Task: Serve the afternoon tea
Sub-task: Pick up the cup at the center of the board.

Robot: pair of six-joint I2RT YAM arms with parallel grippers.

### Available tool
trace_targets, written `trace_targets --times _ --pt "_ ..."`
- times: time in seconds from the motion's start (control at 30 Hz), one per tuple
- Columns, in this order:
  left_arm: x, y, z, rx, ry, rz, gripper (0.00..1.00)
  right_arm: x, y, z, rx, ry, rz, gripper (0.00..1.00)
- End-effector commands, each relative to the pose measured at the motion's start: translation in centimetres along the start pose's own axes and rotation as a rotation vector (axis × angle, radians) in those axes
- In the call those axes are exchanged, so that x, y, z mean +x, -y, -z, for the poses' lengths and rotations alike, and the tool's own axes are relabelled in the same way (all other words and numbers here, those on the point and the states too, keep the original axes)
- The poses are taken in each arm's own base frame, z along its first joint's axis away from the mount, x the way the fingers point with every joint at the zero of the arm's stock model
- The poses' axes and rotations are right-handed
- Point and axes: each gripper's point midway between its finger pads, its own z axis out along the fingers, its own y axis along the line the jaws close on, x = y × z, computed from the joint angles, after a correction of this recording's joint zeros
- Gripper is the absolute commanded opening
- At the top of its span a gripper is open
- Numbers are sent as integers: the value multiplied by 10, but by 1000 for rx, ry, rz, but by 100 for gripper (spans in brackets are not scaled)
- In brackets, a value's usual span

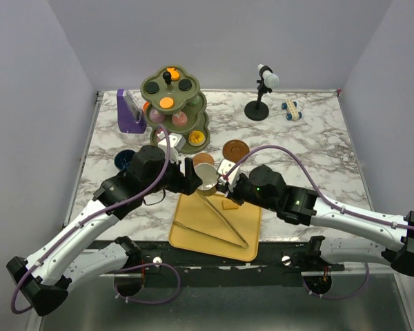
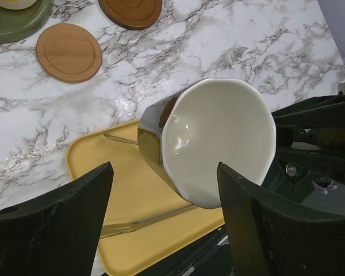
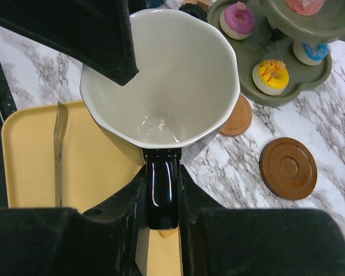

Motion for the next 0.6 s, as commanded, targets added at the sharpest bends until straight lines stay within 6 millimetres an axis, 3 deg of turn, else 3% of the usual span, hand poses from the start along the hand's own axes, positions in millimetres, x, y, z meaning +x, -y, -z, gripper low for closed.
trace_targets --times 0.0,0.1,0.33,0.57 --pt "2 -7 -1 -31 -33 -17 77 -35 11 6 61 119 10 1" --pt "1 -10 -5 -52 -41 -7 72 -37 14 4 87 120 -1 1" --pt "-15 -14 -8 -90 29 35 75 -43 16 -3 118 147 -75 1" --pt "-16 -15 -20 -104 0 38 66 -44 13 -5 140 165 -108 1"
